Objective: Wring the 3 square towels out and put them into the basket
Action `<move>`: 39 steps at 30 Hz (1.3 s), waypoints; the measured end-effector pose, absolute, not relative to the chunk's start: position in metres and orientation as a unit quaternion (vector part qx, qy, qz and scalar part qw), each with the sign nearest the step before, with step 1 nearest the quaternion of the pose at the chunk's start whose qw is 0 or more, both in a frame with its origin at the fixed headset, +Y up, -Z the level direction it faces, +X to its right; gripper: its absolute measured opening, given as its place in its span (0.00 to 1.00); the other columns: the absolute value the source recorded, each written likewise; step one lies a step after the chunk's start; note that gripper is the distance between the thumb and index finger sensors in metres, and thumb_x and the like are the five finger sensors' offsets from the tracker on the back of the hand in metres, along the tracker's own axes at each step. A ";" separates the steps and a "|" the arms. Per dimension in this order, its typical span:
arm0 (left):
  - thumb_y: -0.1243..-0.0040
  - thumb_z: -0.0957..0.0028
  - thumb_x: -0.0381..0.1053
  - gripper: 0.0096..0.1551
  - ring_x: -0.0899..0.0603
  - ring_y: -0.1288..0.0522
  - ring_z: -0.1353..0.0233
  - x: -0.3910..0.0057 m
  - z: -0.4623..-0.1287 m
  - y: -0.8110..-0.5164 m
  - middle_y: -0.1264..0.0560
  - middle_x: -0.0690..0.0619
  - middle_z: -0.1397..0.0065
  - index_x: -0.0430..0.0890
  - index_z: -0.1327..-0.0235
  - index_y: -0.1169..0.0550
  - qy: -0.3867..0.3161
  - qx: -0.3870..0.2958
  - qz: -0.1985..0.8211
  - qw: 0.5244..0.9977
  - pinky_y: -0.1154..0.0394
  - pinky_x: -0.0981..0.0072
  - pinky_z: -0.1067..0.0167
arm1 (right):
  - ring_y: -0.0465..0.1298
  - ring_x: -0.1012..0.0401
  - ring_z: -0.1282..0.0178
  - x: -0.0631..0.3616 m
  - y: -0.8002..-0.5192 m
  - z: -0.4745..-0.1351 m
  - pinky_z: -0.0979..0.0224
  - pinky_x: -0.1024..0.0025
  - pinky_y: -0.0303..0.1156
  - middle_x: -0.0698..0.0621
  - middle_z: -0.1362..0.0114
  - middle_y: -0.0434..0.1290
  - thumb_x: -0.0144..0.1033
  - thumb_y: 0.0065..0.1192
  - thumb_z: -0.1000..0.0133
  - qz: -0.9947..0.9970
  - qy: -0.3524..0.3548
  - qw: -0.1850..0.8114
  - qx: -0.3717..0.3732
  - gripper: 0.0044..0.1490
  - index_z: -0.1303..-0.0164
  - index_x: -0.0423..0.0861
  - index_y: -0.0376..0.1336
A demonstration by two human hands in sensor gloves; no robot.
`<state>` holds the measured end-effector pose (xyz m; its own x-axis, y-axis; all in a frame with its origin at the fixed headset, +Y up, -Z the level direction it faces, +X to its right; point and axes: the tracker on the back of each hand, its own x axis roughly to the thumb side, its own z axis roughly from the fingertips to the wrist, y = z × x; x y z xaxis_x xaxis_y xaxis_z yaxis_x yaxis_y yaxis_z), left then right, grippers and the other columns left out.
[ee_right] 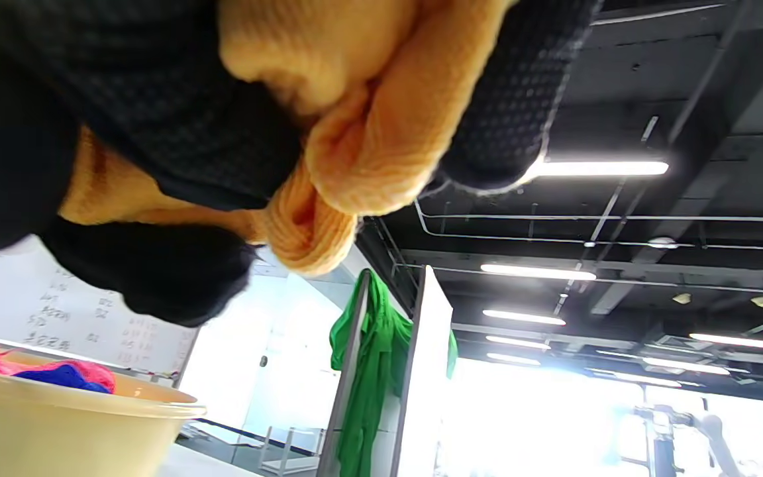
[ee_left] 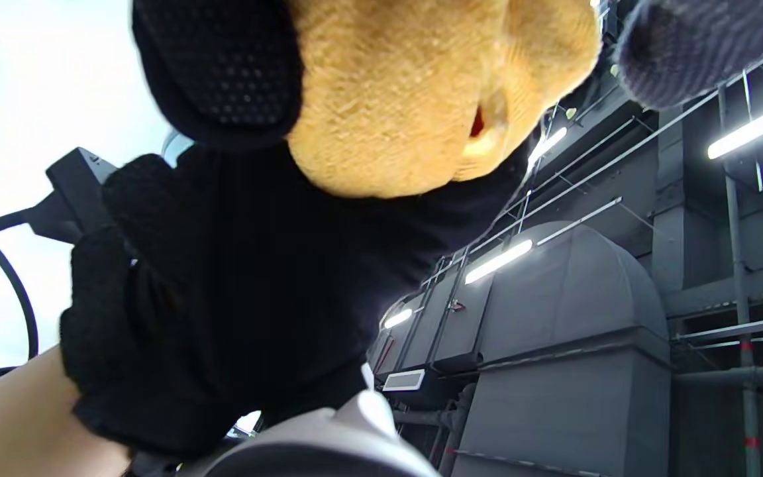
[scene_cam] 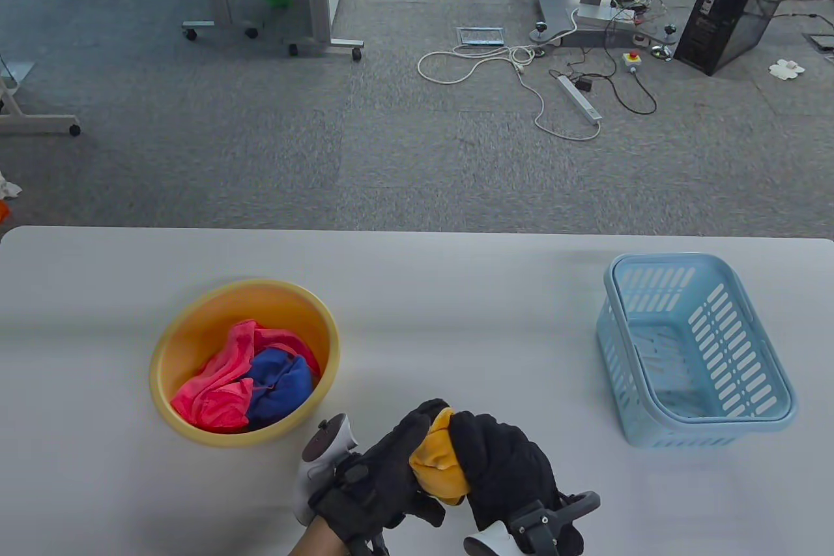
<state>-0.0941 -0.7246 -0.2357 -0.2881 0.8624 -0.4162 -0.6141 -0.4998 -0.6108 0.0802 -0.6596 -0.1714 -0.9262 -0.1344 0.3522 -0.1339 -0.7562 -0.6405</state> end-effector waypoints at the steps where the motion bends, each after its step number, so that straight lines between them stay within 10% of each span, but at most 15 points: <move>1: 0.42 0.42 0.85 0.62 0.29 0.27 0.36 -0.095 -0.236 -0.725 0.54 0.35 0.16 0.55 0.12 0.55 -0.166 -0.362 0.783 0.478 0.18 0.56 0.53 | 0.80 0.48 0.46 0.078 -0.660 -0.170 0.45 0.64 0.82 0.44 0.32 0.72 0.36 0.89 0.51 -0.915 0.352 0.007 -0.196 0.56 0.22 0.49 0.52; 22: 0.39 0.37 0.67 0.32 0.37 0.18 0.58 -0.105 -0.238 -0.718 0.26 0.41 0.34 0.49 0.29 0.26 -0.116 -0.120 0.755 0.634 0.19 0.65 0.76 | 0.82 0.50 0.50 0.071 -0.664 -0.170 0.49 0.67 0.83 0.44 0.35 0.73 0.42 0.88 0.53 -0.922 0.323 -0.013 -0.213 0.57 0.22 0.45 0.52; 39: 0.40 0.40 0.61 0.25 0.37 0.17 0.68 -0.111 -0.236 -0.691 0.22 0.38 0.44 0.45 0.41 0.19 -0.242 0.077 0.639 0.726 0.21 0.66 0.85 | 0.84 0.53 0.60 0.090 -0.673 -0.194 0.58 0.71 0.84 0.43 0.42 0.78 0.44 0.88 0.54 -0.921 0.168 -0.274 -0.218 0.60 0.23 0.36 0.53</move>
